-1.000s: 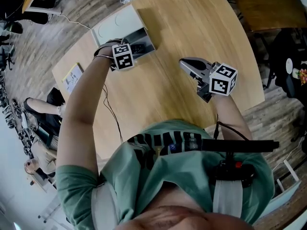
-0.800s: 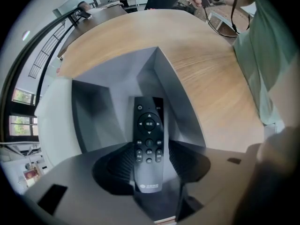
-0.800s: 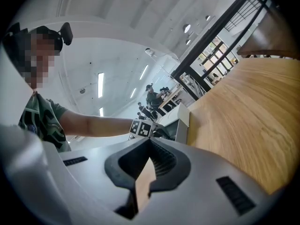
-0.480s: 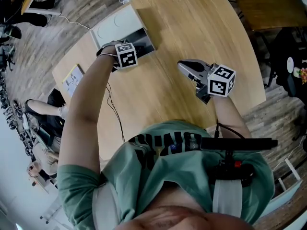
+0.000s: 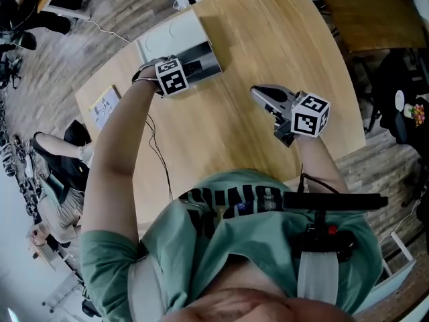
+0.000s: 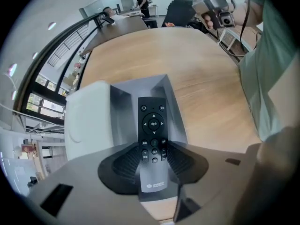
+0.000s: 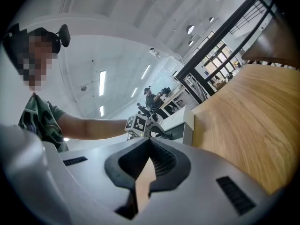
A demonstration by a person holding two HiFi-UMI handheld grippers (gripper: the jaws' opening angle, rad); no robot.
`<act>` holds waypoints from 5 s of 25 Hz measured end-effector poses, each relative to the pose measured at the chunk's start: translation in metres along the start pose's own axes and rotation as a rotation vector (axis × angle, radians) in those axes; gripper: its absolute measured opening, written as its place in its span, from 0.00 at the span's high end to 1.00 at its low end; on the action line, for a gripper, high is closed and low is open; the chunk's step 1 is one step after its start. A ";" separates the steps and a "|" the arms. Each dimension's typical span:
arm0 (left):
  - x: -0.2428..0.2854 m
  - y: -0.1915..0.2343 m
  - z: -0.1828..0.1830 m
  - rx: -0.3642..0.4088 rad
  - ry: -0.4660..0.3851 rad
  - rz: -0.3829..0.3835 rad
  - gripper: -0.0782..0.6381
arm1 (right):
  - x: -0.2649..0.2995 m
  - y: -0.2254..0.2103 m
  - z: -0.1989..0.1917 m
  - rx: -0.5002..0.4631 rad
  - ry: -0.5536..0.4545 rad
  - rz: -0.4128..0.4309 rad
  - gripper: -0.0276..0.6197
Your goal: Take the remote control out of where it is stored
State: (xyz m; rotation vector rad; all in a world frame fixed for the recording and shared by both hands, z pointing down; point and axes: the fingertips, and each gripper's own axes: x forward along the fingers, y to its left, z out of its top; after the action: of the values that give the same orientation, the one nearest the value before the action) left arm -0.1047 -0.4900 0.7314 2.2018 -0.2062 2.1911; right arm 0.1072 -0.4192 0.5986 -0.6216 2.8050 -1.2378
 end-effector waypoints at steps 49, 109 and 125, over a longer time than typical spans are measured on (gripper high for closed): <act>-0.065 -0.305 -0.223 -0.694 -0.202 0.089 0.63 | 0.101 0.162 -0.040 -0.221 0.264 0.072 0.96; -0.097 -0.399 -0.294 -1.348 -0.635 0.358 0.48 | 0.189 0.211 -0.085 -0.297 0.458 0.141 0.96; -0.175 -0.471 -0.376 -1.396 -1.273 0.519 0.88 | 0.289 0.309 -0.167 -0.363 0.561 0.203 0.96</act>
State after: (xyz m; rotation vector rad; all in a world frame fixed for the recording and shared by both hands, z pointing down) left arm -0.4251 0.0326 0.5943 2.0592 -1.6912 -0.0697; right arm -0.2953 -0.2179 0.5353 0.0372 3.4797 -0.9919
